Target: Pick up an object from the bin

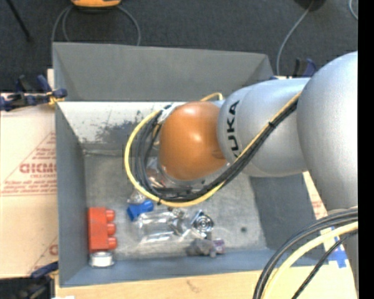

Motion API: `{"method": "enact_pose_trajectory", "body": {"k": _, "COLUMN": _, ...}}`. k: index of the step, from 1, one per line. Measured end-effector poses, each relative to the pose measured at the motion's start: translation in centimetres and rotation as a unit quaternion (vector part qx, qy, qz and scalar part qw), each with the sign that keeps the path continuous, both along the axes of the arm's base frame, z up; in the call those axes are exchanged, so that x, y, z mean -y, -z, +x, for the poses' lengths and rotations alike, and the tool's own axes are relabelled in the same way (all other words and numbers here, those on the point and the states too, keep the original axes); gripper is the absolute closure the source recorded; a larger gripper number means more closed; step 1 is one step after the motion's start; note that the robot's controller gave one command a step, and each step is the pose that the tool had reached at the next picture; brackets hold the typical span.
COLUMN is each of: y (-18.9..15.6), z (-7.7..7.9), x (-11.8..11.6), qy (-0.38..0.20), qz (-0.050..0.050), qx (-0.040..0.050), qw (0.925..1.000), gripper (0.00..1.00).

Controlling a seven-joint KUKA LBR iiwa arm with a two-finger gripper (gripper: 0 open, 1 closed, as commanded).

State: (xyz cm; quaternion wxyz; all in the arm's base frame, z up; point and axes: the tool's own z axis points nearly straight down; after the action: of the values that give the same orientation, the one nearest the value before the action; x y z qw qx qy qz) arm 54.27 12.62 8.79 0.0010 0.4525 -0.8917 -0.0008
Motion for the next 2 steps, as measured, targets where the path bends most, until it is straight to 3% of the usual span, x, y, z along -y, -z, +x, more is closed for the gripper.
{"method": "enact_pose_trajectory", "body": {"k": 1, "y": 0.25, "z": 0.76, "x": -2.01, "qy": -0.108, "qz": -0.007, "qx": -0.0046, "qw": 0.9941, "gripper": 0.00}}
{"method": "enact_pose_trajectory", "body": {"k": 2, "y": 0.25, "z": 0.80, "x": -2.01, "qy": -0.108, "qz": -0.007, "qx": -0.0045, "qw": 0.9941, "gripper": 1.00}}
